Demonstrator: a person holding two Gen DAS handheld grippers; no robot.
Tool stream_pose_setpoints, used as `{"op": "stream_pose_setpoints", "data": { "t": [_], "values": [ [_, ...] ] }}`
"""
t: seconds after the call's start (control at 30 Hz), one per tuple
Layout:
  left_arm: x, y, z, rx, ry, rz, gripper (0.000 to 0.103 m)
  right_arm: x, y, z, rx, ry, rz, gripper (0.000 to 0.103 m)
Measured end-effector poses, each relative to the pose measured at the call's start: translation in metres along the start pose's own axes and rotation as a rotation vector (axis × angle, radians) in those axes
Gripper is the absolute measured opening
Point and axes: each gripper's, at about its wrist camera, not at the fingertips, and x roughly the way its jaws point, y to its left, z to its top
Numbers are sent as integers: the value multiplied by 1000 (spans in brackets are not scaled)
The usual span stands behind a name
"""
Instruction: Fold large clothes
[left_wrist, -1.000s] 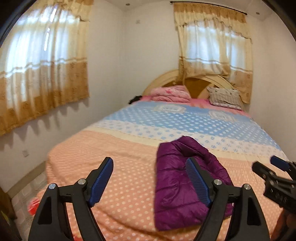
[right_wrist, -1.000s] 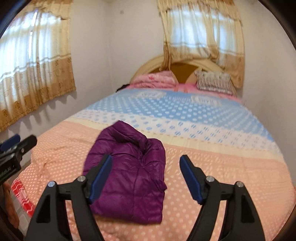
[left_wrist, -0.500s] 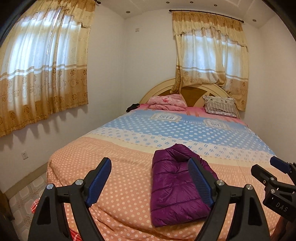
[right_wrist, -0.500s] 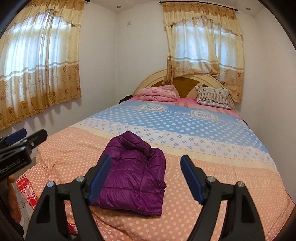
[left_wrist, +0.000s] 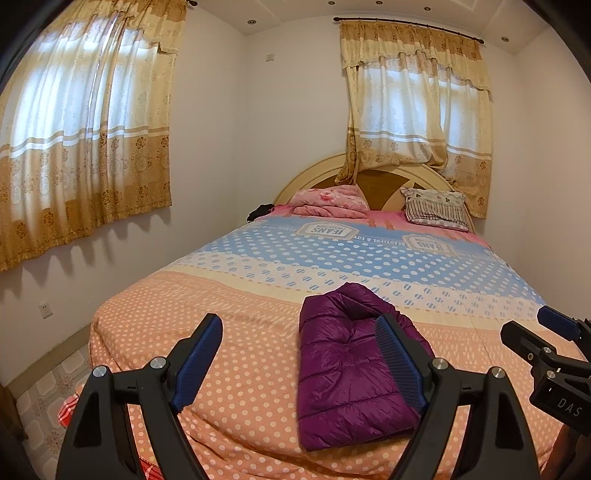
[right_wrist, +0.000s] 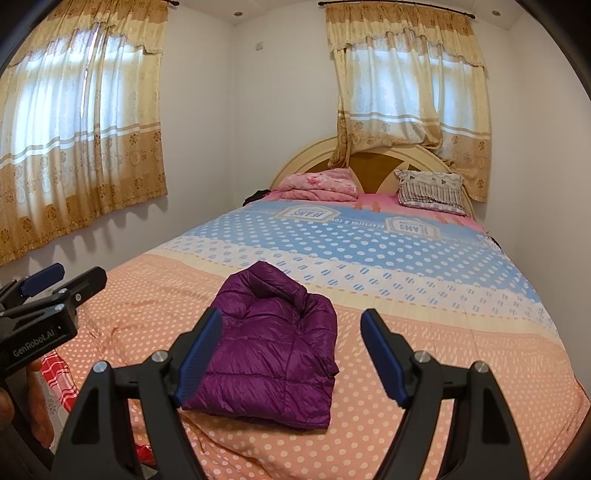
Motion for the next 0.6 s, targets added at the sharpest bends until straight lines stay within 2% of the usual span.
{"op": "stream_pose_setpoints", "data": {
  "t": [0.6],
  "values": [
    [2,1,0,2,12,-14,85,-2,0,-1,3,-1,8,80]
  ]
}}
